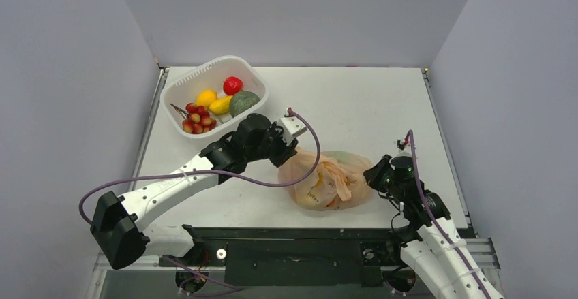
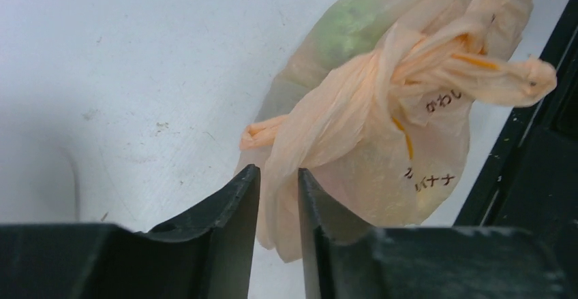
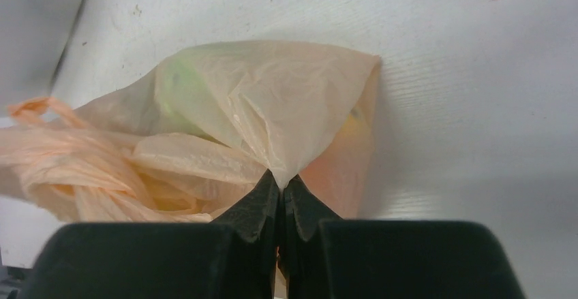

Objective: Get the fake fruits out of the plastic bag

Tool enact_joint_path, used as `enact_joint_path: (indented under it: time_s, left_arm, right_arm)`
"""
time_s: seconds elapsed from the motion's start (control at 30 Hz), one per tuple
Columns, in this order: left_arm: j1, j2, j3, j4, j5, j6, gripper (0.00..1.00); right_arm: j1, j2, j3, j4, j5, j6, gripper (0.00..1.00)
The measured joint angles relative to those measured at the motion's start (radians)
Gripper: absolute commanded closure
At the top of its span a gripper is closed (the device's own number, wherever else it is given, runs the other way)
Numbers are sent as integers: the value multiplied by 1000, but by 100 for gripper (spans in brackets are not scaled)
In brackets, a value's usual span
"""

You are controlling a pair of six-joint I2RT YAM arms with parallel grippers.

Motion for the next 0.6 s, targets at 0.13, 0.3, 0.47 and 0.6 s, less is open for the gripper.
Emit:
enact_joint_path:
  time_s: [0.13,0.3,0.47,0.6]
  left_arm:
    - [13,-15,0,1,50,-1,44]
    - [18,-27,5,14,104,-37,33]
    - [-19,45,164,-30,151,-60,35]
    - [-84,158,307,-42,137,-19,36]
  right_arm:
    - [0,7,0,0,-62,-31,100]
    - [0,15,0,1,-113,-54,100]
    - [0,32,15,1,-141,-68,100]
    - [0,56,33,2,-158,-79,100]
